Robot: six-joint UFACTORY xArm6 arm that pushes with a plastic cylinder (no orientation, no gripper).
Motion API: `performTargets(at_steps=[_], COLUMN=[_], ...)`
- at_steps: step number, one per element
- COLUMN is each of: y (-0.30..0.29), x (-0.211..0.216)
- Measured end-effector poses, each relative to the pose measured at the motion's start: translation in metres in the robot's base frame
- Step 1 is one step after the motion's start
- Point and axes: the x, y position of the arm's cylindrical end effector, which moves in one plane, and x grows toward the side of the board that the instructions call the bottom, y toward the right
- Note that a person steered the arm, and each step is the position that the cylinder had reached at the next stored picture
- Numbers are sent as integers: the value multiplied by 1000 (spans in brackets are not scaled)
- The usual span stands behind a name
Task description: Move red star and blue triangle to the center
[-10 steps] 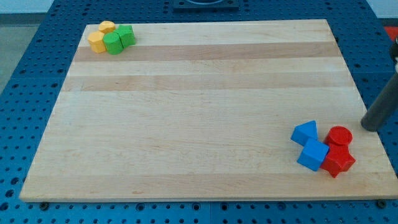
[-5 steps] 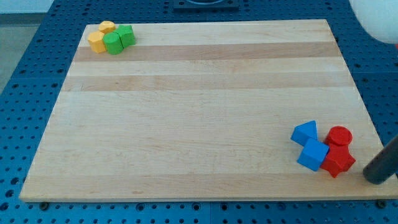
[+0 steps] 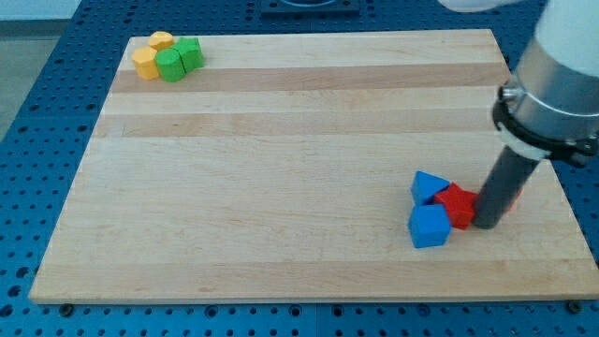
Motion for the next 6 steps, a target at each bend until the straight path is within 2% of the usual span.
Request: performTargets(at_steps=[2, 6], y=[-53, -153], x=[-18, -95])
